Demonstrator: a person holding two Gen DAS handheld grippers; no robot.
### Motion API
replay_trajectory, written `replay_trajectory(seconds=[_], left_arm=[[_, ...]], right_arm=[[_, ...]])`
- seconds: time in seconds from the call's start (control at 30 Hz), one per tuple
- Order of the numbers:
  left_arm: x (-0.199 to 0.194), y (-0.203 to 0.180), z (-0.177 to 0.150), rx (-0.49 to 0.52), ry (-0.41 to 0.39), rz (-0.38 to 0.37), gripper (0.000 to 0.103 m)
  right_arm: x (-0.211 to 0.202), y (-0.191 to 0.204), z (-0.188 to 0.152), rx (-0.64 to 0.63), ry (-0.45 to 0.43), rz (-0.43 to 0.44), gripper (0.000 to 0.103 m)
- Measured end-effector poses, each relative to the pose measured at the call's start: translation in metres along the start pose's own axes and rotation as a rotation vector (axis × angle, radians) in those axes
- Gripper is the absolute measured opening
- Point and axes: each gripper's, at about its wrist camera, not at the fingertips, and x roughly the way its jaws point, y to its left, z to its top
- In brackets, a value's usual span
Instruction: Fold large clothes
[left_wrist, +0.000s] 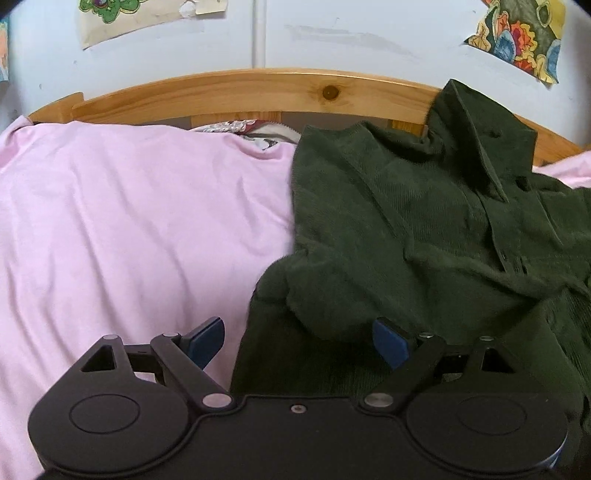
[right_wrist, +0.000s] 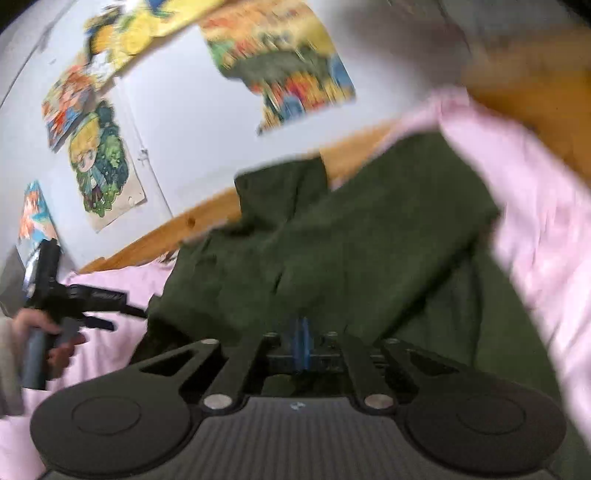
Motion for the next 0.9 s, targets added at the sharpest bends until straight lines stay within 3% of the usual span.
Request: replay_trajectory(seconds=[0.03, 0.07, 0.13, 0.17, 0.23, 0.3, 0.4, 0.47, 0.63, 0.73, 0.9], left_arm=[[0.004, -0.001, 0.002, 0.001, -0.009, -0.001, 0.088], [0.008, -0.002, 0.003, 0.002, -0.016, -0.003, 0.089], [0.016, -0.005, 0.006, 0.009, -0.028, -0.01, 0.089], [0.019, -0.006, 0.007, 0.014, -0.03, -0.01, 0.089], [0.026, -0.007, 0.007, 0.033, -0.028, -0.002, 0.089], [0.032, -0.006, 0.006, 0.056, -0.023, 0.011, 0.089], [0.037, 0.001, 0.002, 0.057, -0.02, 0.014, 0.089], [0.038, 0.008, -0.001, 0.025, -0.015, 0.003, 0.089], [0.041, 0.019, -0.004, -0.014, -0.015, -0.004, 0.089], [0.042, 0.019, -0.007, -0.008, -0.018, -0.012, 0.089], [0.046, 0.016, -0.013, 0.038, -0.004, 0.006, 0.089]], right_arm=[[0.007, -0.002, -0.003, 0.024, 0.039, 0.017, 0.048], [0.017, -0.003, -0.006, 0.05, 0.081, 0.032, 0.058], [0.03, -0.005, -0.009, 0.114, 0.112, 0.05, 0.062], [0.037, -0.007, -0.01, 0.146, 0.131, 0.061, 0.071], [0.053, -0.009, -0.012, 0.197, 0.149, 0.056, 0.073], [0.068, -0.007, -0.013, 0.231, 0.159, 0.021, 0.069], [0.074, -0.011, -0.017, 0.284, 0.152, 0.0, 0.038], [0.074, -0.013, -0.018, 0.304, 0.129, 0.029, 0.01], [0.049, 0.007, 0.0, 0.148, 0.01, -0.046, 0.003], [0.021, 0.012, 0.017, 0.072, -0.074, -0.141, 0.002], [0.013, 0.004, 0.015, -0.01, -0.086, -0.284, 0.0]])
